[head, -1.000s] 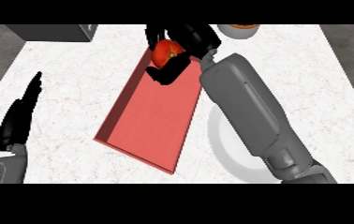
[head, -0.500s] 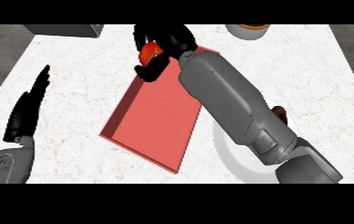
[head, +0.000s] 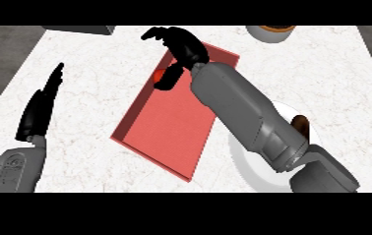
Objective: Pick the tomato from the plate and place it in the cardboard box
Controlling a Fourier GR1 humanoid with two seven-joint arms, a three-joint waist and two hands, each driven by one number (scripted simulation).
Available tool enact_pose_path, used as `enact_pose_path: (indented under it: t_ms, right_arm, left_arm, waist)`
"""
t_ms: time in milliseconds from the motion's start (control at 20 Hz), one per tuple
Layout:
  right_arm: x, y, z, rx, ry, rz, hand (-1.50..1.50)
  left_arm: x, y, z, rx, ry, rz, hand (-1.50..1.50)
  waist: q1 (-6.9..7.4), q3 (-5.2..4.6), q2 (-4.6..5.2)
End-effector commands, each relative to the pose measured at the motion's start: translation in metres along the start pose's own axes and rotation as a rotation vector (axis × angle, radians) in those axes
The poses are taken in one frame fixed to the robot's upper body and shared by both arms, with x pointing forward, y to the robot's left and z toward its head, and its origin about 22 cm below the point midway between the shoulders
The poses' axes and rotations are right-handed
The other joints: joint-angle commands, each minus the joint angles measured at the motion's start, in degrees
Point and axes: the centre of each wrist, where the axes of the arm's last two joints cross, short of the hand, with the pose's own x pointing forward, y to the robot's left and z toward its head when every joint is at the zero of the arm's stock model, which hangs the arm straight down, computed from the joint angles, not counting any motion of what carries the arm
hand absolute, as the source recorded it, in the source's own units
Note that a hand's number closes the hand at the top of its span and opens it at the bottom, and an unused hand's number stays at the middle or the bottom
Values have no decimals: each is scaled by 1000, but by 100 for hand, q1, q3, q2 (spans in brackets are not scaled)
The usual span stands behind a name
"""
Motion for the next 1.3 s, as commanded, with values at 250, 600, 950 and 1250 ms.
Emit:
enact_pose_path:
  t_ms: [250, 600, 950, 1250]
  right_arm:
    - [-20, 12, 9, -163, -125, -168, -150]
    - [-3, -26, -8, -275, -159, -390, -150]
    - [-75, -70, 11, -309, -141, -477, -150]
    - [-143, -134, 56, -341, -100, -454, -150]
  left_arm:
    - [7, 8, -1, -3, -3, 19, 0]
    - [-27, -2, 18, 43, 41, -1, 0]
    - [-20, 13, 21, 46, 41, 9, 0]
    - [-14, 27, 15, 61, 45, 4, 0]
  waist:
    - [-11, 11, 2]
    - [-311, 7, -50]
    - [-406, 11, -70]
    - [-446, 14, -65]
